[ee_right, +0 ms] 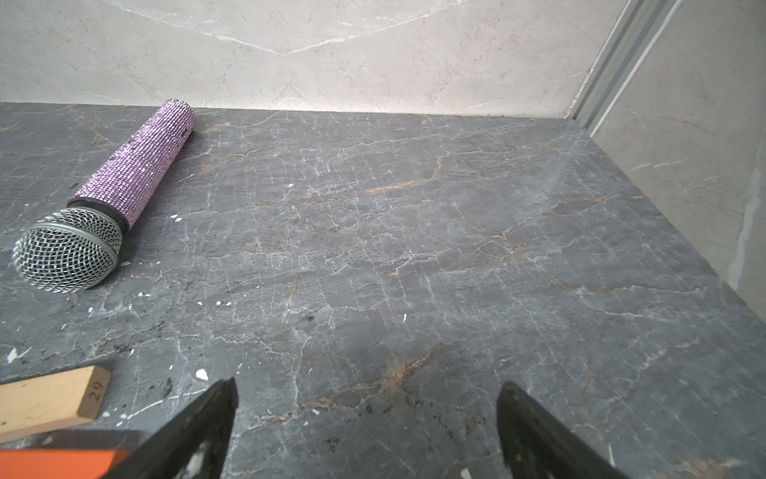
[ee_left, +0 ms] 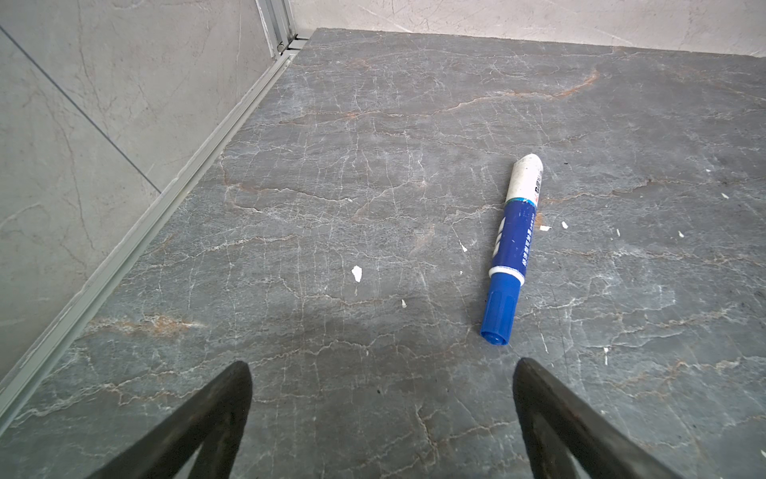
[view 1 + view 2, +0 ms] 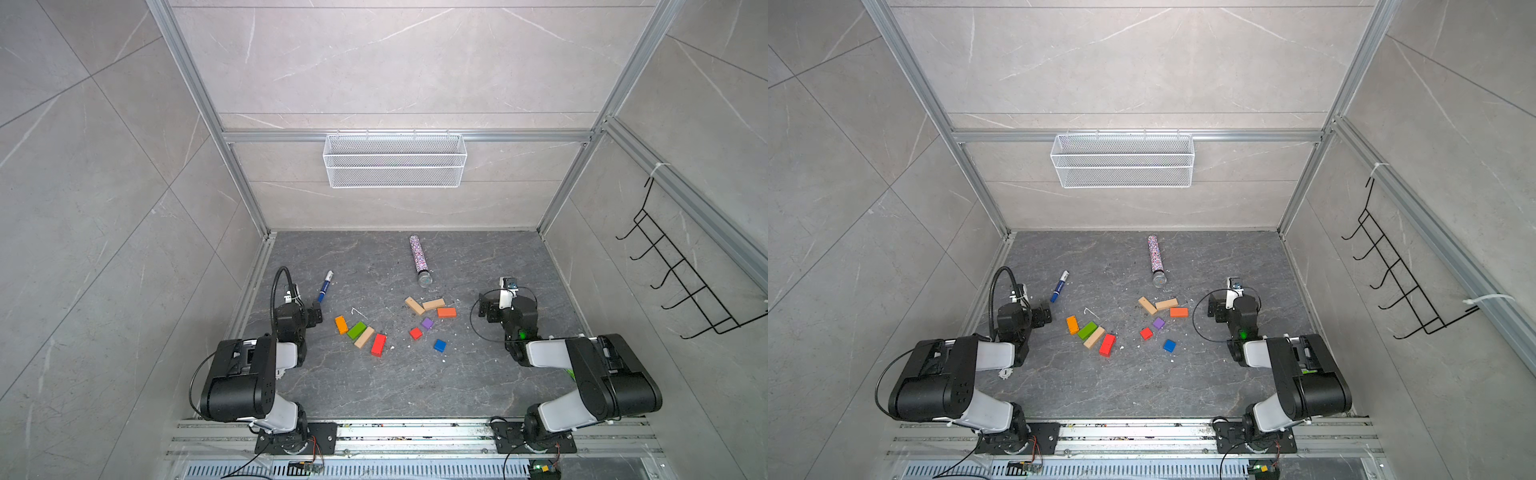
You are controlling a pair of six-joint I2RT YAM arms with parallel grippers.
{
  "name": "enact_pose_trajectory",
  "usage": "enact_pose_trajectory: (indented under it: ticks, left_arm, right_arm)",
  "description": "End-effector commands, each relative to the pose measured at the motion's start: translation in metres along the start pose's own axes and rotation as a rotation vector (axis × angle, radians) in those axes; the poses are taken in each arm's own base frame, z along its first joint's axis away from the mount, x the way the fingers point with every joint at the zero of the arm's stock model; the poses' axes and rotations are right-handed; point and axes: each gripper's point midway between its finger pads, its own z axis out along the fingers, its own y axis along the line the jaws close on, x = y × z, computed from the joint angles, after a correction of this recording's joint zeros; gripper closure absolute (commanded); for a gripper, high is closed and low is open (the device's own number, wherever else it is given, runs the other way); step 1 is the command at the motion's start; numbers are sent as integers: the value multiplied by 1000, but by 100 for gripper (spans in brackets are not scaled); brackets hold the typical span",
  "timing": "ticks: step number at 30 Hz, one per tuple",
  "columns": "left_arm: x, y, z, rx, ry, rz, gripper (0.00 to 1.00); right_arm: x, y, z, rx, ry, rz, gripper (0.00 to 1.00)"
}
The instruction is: Build the wood block tower
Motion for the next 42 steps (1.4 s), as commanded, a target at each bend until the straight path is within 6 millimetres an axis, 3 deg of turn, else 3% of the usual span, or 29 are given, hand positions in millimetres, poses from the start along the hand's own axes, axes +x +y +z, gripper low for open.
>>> enact_pose_trajectory:
  ticks: [1,7,15,19,24,27,37,40,42]
  left_arm:
    - [-24,0,0,-5,-75,-17,0]
    - [-26,1,-1,-18,-72,-12,1]
    - [-51,14,-9,-159,42,-7,1]
    - [-69,-2,-17,-156,132,15,1]
    - [-102,-42,-35,1,318,-59,3]
    - [-110,-60,-50,90,378,-149,4]
    - [-85,-101,-104,346,618,-263,5]
    - [-81,-103,-121,373,617,-314,0]
    - [-78,-93,-126,322,600,-321,0]
  right_arm:
    - [-7,1,2,-9,-8,-13,1]
    - [-17,-3,0,29,1,-10,1]
    - [-39,-9,-10,81,147,65,1]
    - [-46,-2,-18,70,265,120,1]
    - [-54,31,-31,-24,304,137,1]
    - [-61,53,-38,-55,330,98,1]
    - [-79,121,-60,-168,411,57,1]
    - [-76,133,-66,-211,412,47,1]
    - [-72,140,-67,-236,443,73,1]
